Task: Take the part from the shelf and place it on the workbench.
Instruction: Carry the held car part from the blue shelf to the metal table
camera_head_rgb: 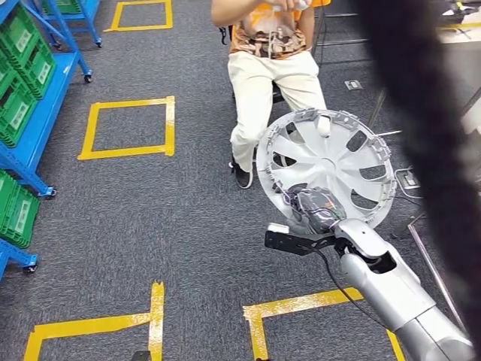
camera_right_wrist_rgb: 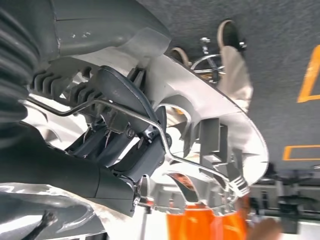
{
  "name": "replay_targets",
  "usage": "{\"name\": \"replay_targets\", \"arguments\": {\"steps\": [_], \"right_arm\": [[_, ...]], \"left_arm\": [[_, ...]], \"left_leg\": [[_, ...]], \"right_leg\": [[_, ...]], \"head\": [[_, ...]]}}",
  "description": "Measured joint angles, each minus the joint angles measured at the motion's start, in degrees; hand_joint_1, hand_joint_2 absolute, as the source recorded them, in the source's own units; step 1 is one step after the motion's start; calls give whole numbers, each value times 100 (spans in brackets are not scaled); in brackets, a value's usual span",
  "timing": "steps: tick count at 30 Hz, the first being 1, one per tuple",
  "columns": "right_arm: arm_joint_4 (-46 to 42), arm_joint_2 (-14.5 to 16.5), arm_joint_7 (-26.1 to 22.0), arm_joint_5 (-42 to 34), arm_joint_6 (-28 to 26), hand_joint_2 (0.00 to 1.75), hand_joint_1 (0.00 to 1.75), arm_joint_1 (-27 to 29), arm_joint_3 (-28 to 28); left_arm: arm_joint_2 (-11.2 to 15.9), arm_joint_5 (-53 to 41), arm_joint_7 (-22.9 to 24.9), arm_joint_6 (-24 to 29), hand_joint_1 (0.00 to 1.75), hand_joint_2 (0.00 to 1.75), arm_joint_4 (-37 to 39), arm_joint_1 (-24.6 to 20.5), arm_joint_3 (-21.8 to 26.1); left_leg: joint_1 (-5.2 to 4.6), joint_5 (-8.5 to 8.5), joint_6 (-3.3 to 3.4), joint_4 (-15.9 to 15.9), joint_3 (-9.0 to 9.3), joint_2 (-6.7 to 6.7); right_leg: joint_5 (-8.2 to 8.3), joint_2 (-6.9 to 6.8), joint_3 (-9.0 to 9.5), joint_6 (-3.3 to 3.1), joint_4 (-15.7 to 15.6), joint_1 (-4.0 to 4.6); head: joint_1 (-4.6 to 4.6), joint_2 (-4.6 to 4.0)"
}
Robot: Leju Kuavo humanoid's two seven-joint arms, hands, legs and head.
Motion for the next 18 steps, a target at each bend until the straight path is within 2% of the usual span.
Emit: {"name": "replay_targets", "arguments": {"steps": [2, 3, 5, 6, 8, 9, 10, 11, 12, 13, 14, 15, 16, 18], "right_arm": [[-2, 0, -2, 0, -2, 175, 175, -10, -5], [-3, -3, -5, -1, -3, 175, 175, -13, -5], [-7, -30, -12, -19, -13, 175, 175, -7, -18], [-16, -45, -20, -43, -26, 175, 175, 4, -34], [-42, -60, -52, -104, -60, 175, 175, 24, -75], [-55, -60, -69, -131, -78, 175, 175, 31, -98], [-66, -61, -82, -150, -90, 175, 175, 36, -116], [-75, -61, -89, -164, -100, 175, 175, 42, -133], [-84, -61, -93, -174, -107, 175, 175, 49, -144], [-95, -61, -95, -182, -110, 175, 175, 57, -150], [-102, -61, -96, -187, -112, 175, 175, 62, -155], [-110, -61, -97, -189, -112, 175, 175, 65, -158], [-117, -61, -99, -190, -112, 175, 175, 66, -160], [-128, -62, -104, -191, -115, 175, 175, 75, -163]], "left_arm": [[5, -2, -1, -3, 0, 175, 0, 0, 2], [9, -7, 0, -8, 0, 175, 0, -2, 3], [19, -21, 0, -32, 0, 175, 0, -7, 4], [28, -37, 0, -51, 0, 175, 0, -11, 4], [47, -66, 5, -87, 0, 175, 0, -17, 4], [56, -80, 22, -97, 0, 175, 0, -21, 5], [60, -88, 44, -98, 0, 175, 0, -27, 6], [63, -101, 70, -93, 0, 175, 0, -43, 7], [64, -110, 99, -86, 0, 175, 0, -68, 8], [64, -118, 118, -81, 0, 175, 0, -92, 9], [64, -125, 133, -75, 0, 175, 0, -115, 9], [66, -127, 145, -69, 0, 175, 0, -124, 9], [69, -128, 151, -64, 0, 175, 1, -121, 9], [79, -130, 157, -56, 0, 175, 1, -115, 9]], "left_leg": [[-30, -37, -56, 10, 24, 120], [-46, -52, -86, 10, 38, 177], [-55, -85, -140, -1, 76, 287], [-43, -129, -171, 25, 85, 249], [-17, -362, -210, 366, -37, -23], [-7, -543, -215, 722, -191, -197], [-7, -720, -212, 1135, -382, -293], [-9, -839, -207, 1492, -558, -332], [-11, -844, -195, 1683, -663, -346], [-13, -726, -175, 1645, -671, -360], [-13, -520, -151, 1412, -593, -393], [-12, -259, -125, 1027, -454, -491], [-3, -67, -103, 656, -317, -644], [6, 78, -82, 172, -132, -878]], "right_leg": [[153, -215, 345, -63, -604, 39], [143, -259, 406, -116, -705, 67], [138, -128, 421, -225, -711, 85], [138, -61, 430, -261, -718, 76], [144, 73, 461, -330, -739, 47], [140, 141, 469, -354, -741, 43], [137, 216, 477, -373, -740, 47], [135, 300, 485, -382, -739, 54], [134, 393, 496, -386, -737, 62], [133, 490, 507, -387, -734, 67], [131, 585, 520, -385, -729, 69], [127, 681, 529, -380, -722, 66], [124, 772, 525, -366, -709, 66], [136, 940, 480, -312, -692, 44]], "head": [[14, 0], [17, 0], [16, 0], [5, 0], [-24, 0], [-39, 0], [-47, 0], [-48, 0], [-49, 0], [-48, 0], [-48, 0], [-49, 0], [-49, 0], [-55, 0]]}}
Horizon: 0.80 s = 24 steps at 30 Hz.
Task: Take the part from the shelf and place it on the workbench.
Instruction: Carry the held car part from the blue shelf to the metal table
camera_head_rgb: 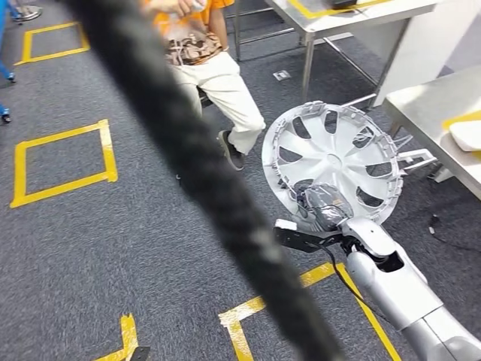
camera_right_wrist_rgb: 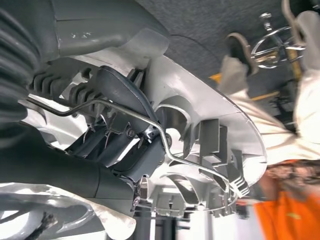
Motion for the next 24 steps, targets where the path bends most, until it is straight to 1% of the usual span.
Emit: {"name": "replay_targets", "arguments": {"steps": [1, 2, 3, 4, 5, 6, 7, 8, 9, 10, 11, 12, 13, 14, 15, 16, 17, 18, 19, 20, 21, 22, 23, 24], "right_arm": [[-3, -7, -2, -2, -2, 175, 175, 12, -5], [-7, -21, -3, -4, -4, 175, 175, 26, -16], [-12, -37, -5, -9, -6, 175, 175, 43, -31], [-18, -57, -9, -15, -7, 175, 175, 51, -49], [-27, -71, -13, -22, -9, 175, 175, 47, -66], [-35, -76, -19, -32, -12, 175, 175, 41, -78], [-41, -80, -24, -46, -14, 175, 175, 32, -86], [-44, -80, -26, -64, -15, 175, 175, 31, -90], [-44, -80, -29, -89, -16, 175, 175, 41, -94], [-45, -81, -30, -120, -19, 175, 175, 52, -105], [-46, -83, -30, -156, -22, 175, 175, 61, -126], [-51, -85, -30, -193, -27, 175, 175, 66, -156], [-59, -87, -31, -226, -36, 175, 175, 67, -191], [-74, -89, -38, -250, -48, 175, 175, 66, -223], [-94, -92, -48, -263, -66, 175, 175, 67, -249], [-112, -102, -57, -272, -83, 175, 175, 70, -268], [-128, -115, -66, -277, -97, 175, 175, 76, -280], [-140, -133, -71, -283, -108, 175, 175, 85, -295], [-153, -150, -72, -290, -111, 175, 175, 101, -311], [-174, -160, -74, -301, -113, 175, 175, 115, -334], [-195, -166, -76, -311, -113, 175, 175, 127, -360], [-212, -169, -78, -319, -112, 175, 175, 135, -384], [-226, -169, -83, -326, -112, 175, 175, 138, -402], [-234, -170, -88, -332, -112, 175, 175, 142, -411]], "left_arm": [[3, -1, 1, 3, 0, 175, 0, -1, 1], [2, -2, 1, 5, 0, 175, -1, -7, 1], [-2, -5, 1, 7, 0, 175, -1, -18, 2], [-10, -8, 1, 5, 0, 175, -1, -28, 2], [-21, -12, 4, 1, 0, 175, -1, -37, 2], [-28, -15, 13, -3, 0, 175, -1, -45, 2], [-33, -17, 25, -3, 0, 175, -1, -48, 3], [-38, -18, 39, 2, 0, 175, -1, -50, 3], [-45, -18, 51, 13, 0, 175, -1, -53, 4], [-56, -17, 59, 25, 0, 175, -1, -60, 5], [-70, -17, 66, 32, 0, 175, -1, -68, 6], [-83, -17, 71, 34, 0, 175, -1, -77, 7], [-89, -17, 75, 29, 0, 175, -1, -85, 7], [-91, -17, 77, 21, 0, 175, -1, -88, 9], [-88, -15, 78, 10, 0, 175, -1, -89, 14], [-83, -12, 77, -4, 0, 175, -1, -90, 21], [-79, -9, 76, -17, 0, 175, -1, -91, 31], [-75, -5, 71, -30, 0, 175, -1, -93, 41], [-72, -3, 63, -39, 0, 175, -1, -96, 49], [-70, -4, 54, -41, 0, 175, -1, -101, 55], [-69, -8, 43, -37, 0, 175, -1, -103, 61], [-69, -12, 37, -26, 0, 175, -1, -102, 64], [-66, -16, 33, -10, 0, 175, -1, -94, 68], [-60, -17, 34, 8, 0, 175, -1, -79, 75]], "left_leg": [[-2, -25, 7, -55, 26, -18], [-5, -30, 22, -95, 42, 44], [-4, -10, 47, -120, 51, 118], [2, 11, 78, -157, 63, 195], [10, 33, 108, -193, 73, 274], [9, 45, 127, -213, 80, 351], [6, 45, 139, -219, 82, 429], [5, 41, 143, -218, 82, 512], [6, 34, 144, -216, 86, 595], [9, 23, 140, -215, 91, 675], [13, 10, 130, -213, 101, 750], [17, -8, 112, -208, 116, 820], [8, -30, 85, -201, 130, 884], [-6, -52, 54, -189, 141, 943], [-24, -70, 24, -180, 153, 1001], [-43, -82, -1, -176, 163, 1055], [-49, -88, -19, -176, 175, 1104], [-50, -95, -36, -180, 194, 1159], [-40, -118, -63, -176, 204, 1166], [-27, -184, -87, -102, 189, 1077], [-14, -297, -109, 64, 131, 945], [-3, -452, -124, 333, 20, 779], [0, -637, -126, 722, -148, 635], [-1, -788, -123, 1108, -331, 573]], "right_leg": [[18, 78, -29, 40, -5, -15], [40, 155, -56, 82, -20, -30], [40, 146, -95, 113, -18, -32], [-11, 23, -154, 136, 46, -19], [-119, -162, -254, 154, 216, -2], [-279, -391, -399, 165, 502, 8], [-453, -568, -573, 187, 877, 12], [-583, -652, -745, 211, 1243, 2], [-628, -697, -861, 236, 1481, -11], [-571, -729, -876, 258, 1513, -29], [-418, -777, -766, 278, 1302, -46], [-219, -868, -560, 291, 916, -57], [-85, -1021, -338, 297, 513, -38], [2, -1133, -158, 270, 196, -20], [26, -1201, -57, 230, 17, 4], [4, -1210, -29, 183, -31, 28], [12, -1142, -33, 135, -32, 29], [11, -1086, -40, 107, -29, 33], [16, -1036, -36, 79, -33, 21], [20, -975, -29, 47, -41, 9], [24, -911, -20, 13, -48, -5], [27, -849, -13, -16, -53, -16], [26, -774, -11, -40, -52, -12], [27, -692, -10, -56, -51, -4]], "head": [[-4, 0], [-4, 0], [-3, 0], [14, 0], [41, 0], [61, 0], [84, 0], [90, 0], [90, 0], [92, 0], [93, 0], [95, 0], [100, 0], [102, 0], [99, 0], [97, 0], [92, 0], [91, 0], [92, 0], [86, 0], [74, 0], [60, 0], [46, 0], [37, 0]]}}
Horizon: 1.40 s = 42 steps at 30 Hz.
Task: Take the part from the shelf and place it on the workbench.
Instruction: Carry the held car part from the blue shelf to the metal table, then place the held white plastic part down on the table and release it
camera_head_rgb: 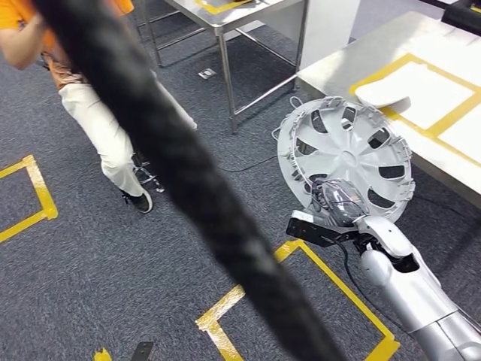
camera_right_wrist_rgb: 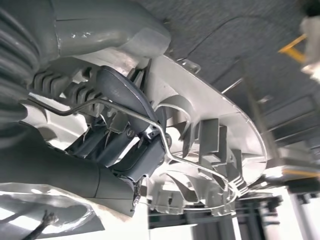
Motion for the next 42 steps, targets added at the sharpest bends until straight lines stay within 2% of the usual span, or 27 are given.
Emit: {"name": "replay_targets", "arguments": {"steps": [1, 2, 3, 4, 6, 7, 8, 10, 11, 12, 14, 15, 16, 17, 18, 19, 20, 22, 23, 25, 26, 27, 30, 33, 36, 40, 42], "right_arm": [[-11, 0, -6, -8, 0, 175, 175, 8, -4], [-22, -1, -15, -16, 0, 175, 175, 19, -7], [-32, -1, -25, -22, -1, 175, 175, 31, -13], [-44, -2, -39, -26, -3, 175, 175, 43, -22], [-76, -4, -77, -25, -34, 175, 175, 61, -49], [-97, -5, -97, -19, -69, 175, 175, 69, -61], [-127, -6, -120, -7, -125, 175, 175, 84, -74], [-210, -14, -165, 39, -289, 175, 175, 127, -108], [-274, -19, -193, 76, -416, 175, 175, 158, -128], [-336, -23, -215, 123, -557, 175, 175, 180, -144], [-478, -19, -250, 266, -912, 175, 175, 213, -159], [-548, -12, -260, 352, -1095, 175, 175, 229, -161], [-625, -4, -268, 448, -1286, 175, 175, 255, -162], [-704, 4, -277, 543, -1457, 175, 175, 288, -163], [-777, 11, -283, 632, -1604, 175, 175, 321, -169], [-845, 14, -289, 703, -1712, 175, 175, 346, -178], [-903, 15, -291, 751, -1780, 175, 175, 361, -188], [-992, 20, -292, 799, -1849, 175, 175, 375, -213], [-1020, 22, -292, 823, -1874, 175, 175, 384, -226], [-1060, 25, -289, 880, -1925, 175, 175, 408, -252], [-1081, 28, -290, 913, -1946, 175, 175, 415, -263], [-1103, 35, -291, 951, -1963, 175, 175, 418, -268], [-1160, 57, -292, 1087, -2000, 175, 175, 418, -266], [-1235, 70, -270, 1173, -2052, 175, 175, 437, -244], [-1290, 99, -244, 1181, -2095, 175, 175, 439, -236], [-1342, 119, -275, 1087, -2222, 175, 175, 444, -240], [-1387, 127, -312, 1058, -2392, 175, 175, 466, -253]], "left_arm": [[7, 0, 2, 15, 0, 175, 0, 15, 8], [15, -2, 5, 26, 0, 175, 1, 25, 15], [22, -7, 8, 31, 0, 175, 1, 28, 21], [29, -14, 12, 33, 0, 175, 1, 25, 25], [57, -27, 36, 36, 0, 175, 3, 23, 34], [73, -31, 53, 39, 0, 175, 5, 25, 39], [85, -34, 75, 43, 0, 175, 7, 27, 46], [97, -44, 108, 55, 0, 175, 9, 23, 61], [102, -57, 121, 61, 0, 175, 9, 15, 67], [107, -72, 128, 66, 0, 175, 9, 7, 72], [108, -105, 139, 68, 0, 175, 9, -4, 78], [109, -108, 145, 70, 0, 175, 9, 1, 85], [110, -104, 153, 77, 0, 175, 10, 7, 99], [110, -93, 158, 86, 0, 175, 10, 12, 120], [110, -75, 161, 97, 0, 175, 11, 13, 141], [108, -60, 162, 106, 0, 175, 11, 8, 159], [107, -49, 162, 111, 0, 175, 11, 0, 170], [107, -30, 162, 122, 0, 175, 11, -15, 189], [107, -14, 160, 125, 0, 175, 11, -20, 205], [106, 28, 154, 128, 0, 175, 11, -22, 254], [111, 48, 149, 128, 0, 175, 11, -23, 279], [116, 61, 140, 128, 0, 175, 11, -25, 301], [133, 80, 113, 127, 0, 175, 11, -38, 350], [136, 85, 96, 126, 0, 175, 11, -32, 404], [132, 83, 94, 142, 0, 175, 11, -33, 425], [124, 79, 85, 202, 0, 175, 11, -35, 453], [118, 80, 68, 233, 0, 175, 11, -35, 468]], "left_leg": [[-2, -73, 8, 286, -145, -29], [-5, -39, 25, 400, -221, -45], [-7, 113, 51, 277, -194, -64], [-11, 345, 84, -40, -82, -117], [0, 721, 153, -800, 204, -449], [3, 799, 165, -1053, 302, -591], [2, 804, 170, -1175, 350, -683], [-7, 799, 170, -1236, 377, -583], [-1, 821, 189, -1274, 395, -507], [10, 845, 212, -1313, 412, -426], [24, 871, 252, -1365, 436, -254], [24, 866, 261, -1365, 435, -185], [27, 858, 259, -1363, 435, -117], [33, 849, 251, -1362, 438, -59], [41, 840, 237, -1358, 442, -16], [54, 827, 217, -1350, 447, 24], [62, 811, 189, -1336, 451, 51], [52, 777, 115, -1297, 448, 78], [40, 770, 79, -1287, 448, 84], [36, 779, 13, -1314, 469, 101], [36, 772, 0, -1332, 486, 110], [35, 776, 35, -1356, 502, 119], [26, 792, 205, -1395, 525, 125], [39, 816, 210, -1415, 534, 124], [55, 839, 144, -1435, 539, 123], [71, 840, -51, -1453, 540, 123], [69, 839, -69, -1453, 539, 123]], "right_leg": [[0, 93, 4, -11, 1, 9], [1, 193, 10, -16, 2, 18], [2, 289, 17, -16, 5, 24], [3, 380, 22, -14, 7, 28], [11, 544, 7, 9, 23, 24], [21, 619, -14, 34, 29, 12], [34, 694, -40, 72, 30, -9], [69, 838, -83, 154, 11, -41], [54, 773, -122, 186, 31, -36], [-17, 609, -190, 213, 128, -24], [-329, 161, -467, 266, 668, -13], [-511, 39, -642, 301, 1054, -28], [-636, -11, -790, 334, 1386, -48], [-667, -32, -856, 366, 1558, -71], [-600, -49, -811, 396, 1514, -96], [-443, -73, -636, 421, 1227, -117], [-273, -112, -394, 443, 810, -133], [-105, -169, 19, 416, 146, -125], [-107, -179, 102, 376, 23, -114], [-129, -145, 117, 274, 17, -88], [-121, -136, 121, 252, 6, -90], [-112, -122, 129, 237, -8, -96], [-103, -99, 144, 219, -34, -102], [-113, -99, 140, 184, -31, -73], [-116, -108, 135, 163, -23, -54], [-117, -112, 127, 159, -12, -50], [-116, -114, 129, 159, -12, -51]], "head": [[-5, 0], [-11, 0], [-16, 0], [-20, 0], [-18, 0], [-20, 0], [-21, 0], [-26, 0], [-19, 0], [-1, -1], [34, -1], [46, -1], [47, 0], [48, 0], [48, 0], [47, 0], [49, 0], [43, 0], [37, 0], [23, 0], [23, 0], [9, 0], [-41, 0], [-47, 0], [-46, 0], [-43, 0], [-41, 0]]}}
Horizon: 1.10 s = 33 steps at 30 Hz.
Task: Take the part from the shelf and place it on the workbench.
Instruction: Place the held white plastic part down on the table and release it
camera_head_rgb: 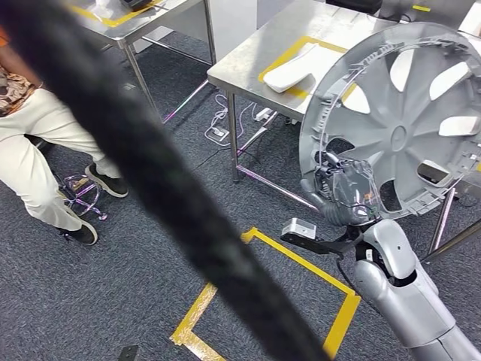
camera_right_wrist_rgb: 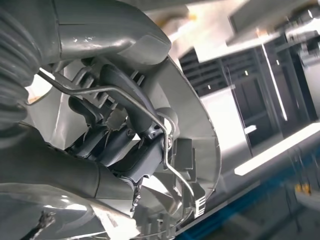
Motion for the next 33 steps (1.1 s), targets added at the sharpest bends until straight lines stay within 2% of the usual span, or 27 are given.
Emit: {"name": "replay_targets", "arguments": {"steps": [4, 33], "right_arm": [[-105, 14, -35, -13, -169, 175, 175, 29, -30], [-168, 52, -71, -81, -174, 175, 175, 206, -127]], "left_arm": [[-7, 5, -9, 38, 0, 175, 0, -5, 40], [-91, 263, -111, 241, 0, 175, 0, -11, 400]], "left_leg": [[-14, -6, -6, 12, -2, 1], [-20, -12, 4, 46, -23, -2]], "right_leg": [[6, 1, 4, 1, -3, -11], [14, -7, 2, 12, -4, -18]], "head": [[0, 0], [-1, 0]]}}
